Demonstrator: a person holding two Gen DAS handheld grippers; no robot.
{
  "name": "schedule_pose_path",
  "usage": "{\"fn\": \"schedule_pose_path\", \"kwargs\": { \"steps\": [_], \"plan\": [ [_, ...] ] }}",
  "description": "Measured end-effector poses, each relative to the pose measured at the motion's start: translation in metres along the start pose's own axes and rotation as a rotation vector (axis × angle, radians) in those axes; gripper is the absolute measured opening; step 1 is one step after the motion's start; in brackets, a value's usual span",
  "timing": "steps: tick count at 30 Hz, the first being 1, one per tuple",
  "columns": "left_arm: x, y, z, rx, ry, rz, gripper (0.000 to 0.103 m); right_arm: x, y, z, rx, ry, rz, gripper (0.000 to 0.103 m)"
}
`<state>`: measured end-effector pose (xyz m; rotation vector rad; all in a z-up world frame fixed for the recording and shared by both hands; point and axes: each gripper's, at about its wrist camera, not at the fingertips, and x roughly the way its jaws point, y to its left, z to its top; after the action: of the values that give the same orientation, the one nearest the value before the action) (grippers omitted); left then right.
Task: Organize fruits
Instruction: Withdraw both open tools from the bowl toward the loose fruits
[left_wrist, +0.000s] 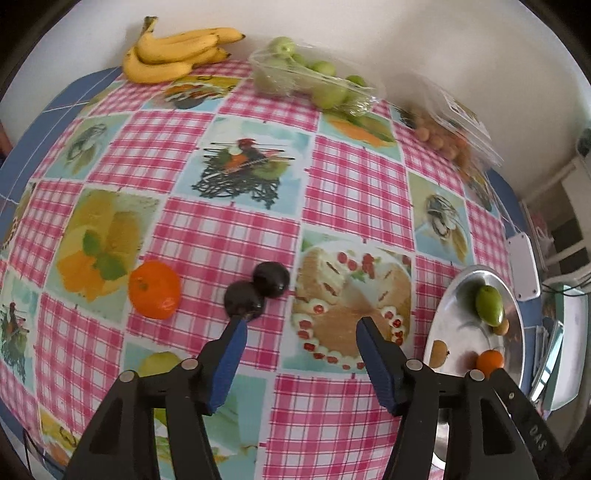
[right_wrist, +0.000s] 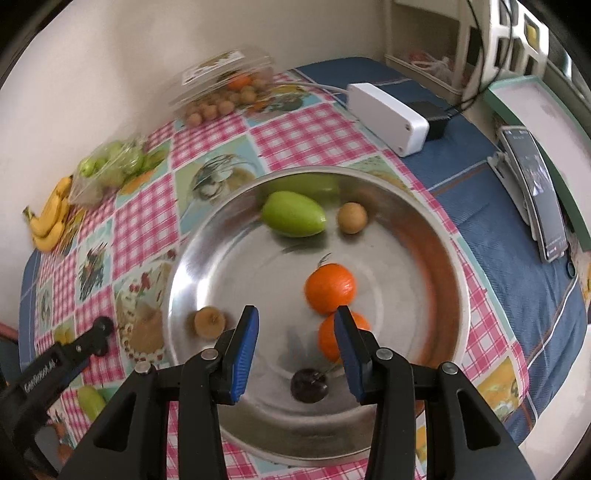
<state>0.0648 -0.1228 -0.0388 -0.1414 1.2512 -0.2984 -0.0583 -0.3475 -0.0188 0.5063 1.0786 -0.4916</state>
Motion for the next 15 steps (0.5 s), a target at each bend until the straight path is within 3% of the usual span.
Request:
{"fn": "schedule_pose_path", "kwargs": {
  "steps": [15],
  "plan": [
    [0.0017, -0.0003, 0.0002, 0.011, 0.002, 0.019, 0.072, 0.0, 0.0066, -0.0011, -0.021, 0.006, -0.016, 0.044]
  ]
}}
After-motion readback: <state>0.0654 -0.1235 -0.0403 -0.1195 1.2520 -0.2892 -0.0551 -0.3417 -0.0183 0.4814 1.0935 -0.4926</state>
